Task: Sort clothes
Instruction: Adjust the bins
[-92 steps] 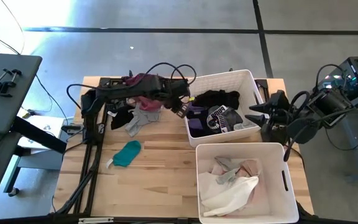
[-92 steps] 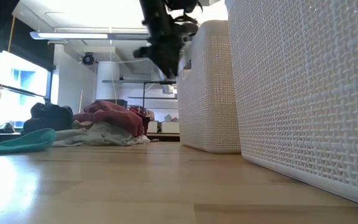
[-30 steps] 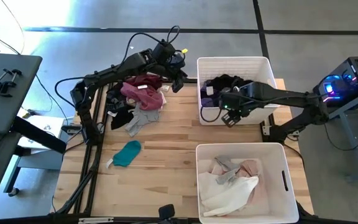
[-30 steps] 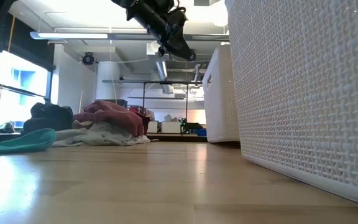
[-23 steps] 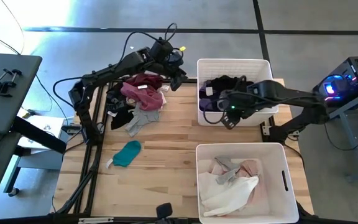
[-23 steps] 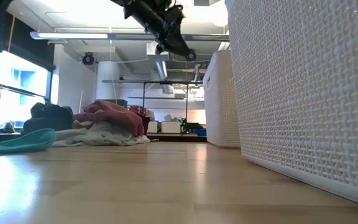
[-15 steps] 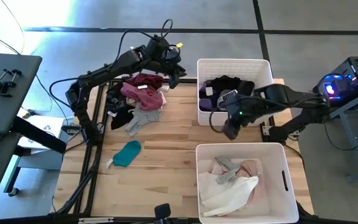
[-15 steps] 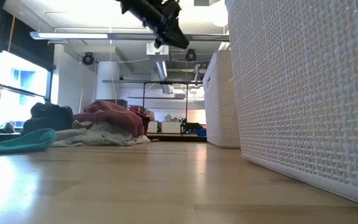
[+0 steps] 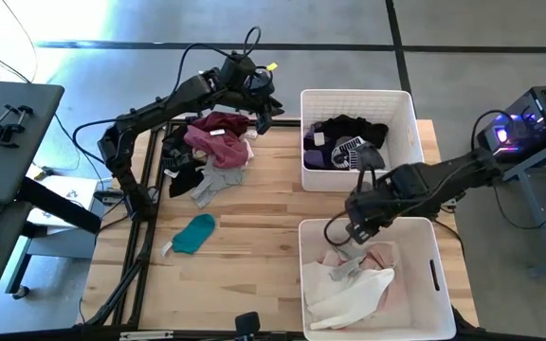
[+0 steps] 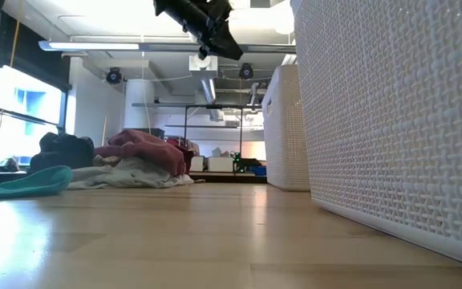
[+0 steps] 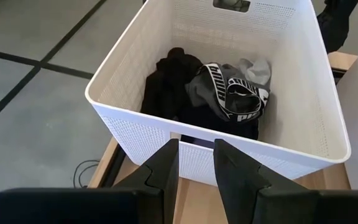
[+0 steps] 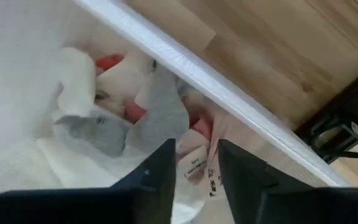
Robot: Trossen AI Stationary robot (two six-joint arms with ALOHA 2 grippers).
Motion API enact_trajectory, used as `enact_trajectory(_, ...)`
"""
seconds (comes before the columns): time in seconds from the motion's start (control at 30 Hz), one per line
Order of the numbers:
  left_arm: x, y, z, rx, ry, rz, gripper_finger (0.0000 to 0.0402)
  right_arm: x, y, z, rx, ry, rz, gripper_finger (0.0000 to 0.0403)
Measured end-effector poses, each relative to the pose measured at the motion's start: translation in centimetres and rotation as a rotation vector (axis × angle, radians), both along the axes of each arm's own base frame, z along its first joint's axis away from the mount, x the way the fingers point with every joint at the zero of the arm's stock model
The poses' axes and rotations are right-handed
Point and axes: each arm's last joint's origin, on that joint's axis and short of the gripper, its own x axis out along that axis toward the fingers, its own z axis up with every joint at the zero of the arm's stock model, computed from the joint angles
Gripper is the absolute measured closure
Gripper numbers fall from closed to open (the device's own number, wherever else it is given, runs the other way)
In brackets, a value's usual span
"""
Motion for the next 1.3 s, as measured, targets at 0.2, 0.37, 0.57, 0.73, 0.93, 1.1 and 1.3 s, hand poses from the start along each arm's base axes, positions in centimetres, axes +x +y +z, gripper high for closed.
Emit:
enact_trajectory(0.2,0.0,0.0,0.0,-0.008,0.003,0.003,0.0312,-0.7,1.5,-0.7,-0.017,0.035,-0.03,0.0364)
enact_trajectory(0.37,-0.1,-0.1,-0.2,-0.02,0.022,0.003,0.0312,-1.5,2.9,-0.6,0.01,0.046,0.001,0.0399)
enact_trajectory(0.57,-0.5,-0.3,0.0,-0.029,0.034,0.001,0.0312,-1.5,2.8,2.5,-0.128,-0.177,-0.069,0.0398)
enact_trajectory(0.73,-0.6,-0.4,0.2,-0.029,0.03,0.002,0.0312,-1.1,1.3,2.7,-0.307,-0.273,-0.132,0.0402)
enact_trajectory(0.93,-0.6,-0.4,0.2,-0.029,0.03,0.001,0.0312,0.0,-1.5,-0.5,-0.348,-0.126,-0.248,0.0403)
enact_trajectory(1.1,-0.6,-0.5,0.2,-0.03,0.032,0.0,0.0312,0.4,-2.3,-2.7,-0.183,0.011,-0.196,0.0403)
enact_trajectory(1.3,-0.6,-0.5,0.1,-0.032,0.037,0.0,0.0312,-0.1,-1.2,-3.2,-0.027,0.08,-0.06,0.0403)
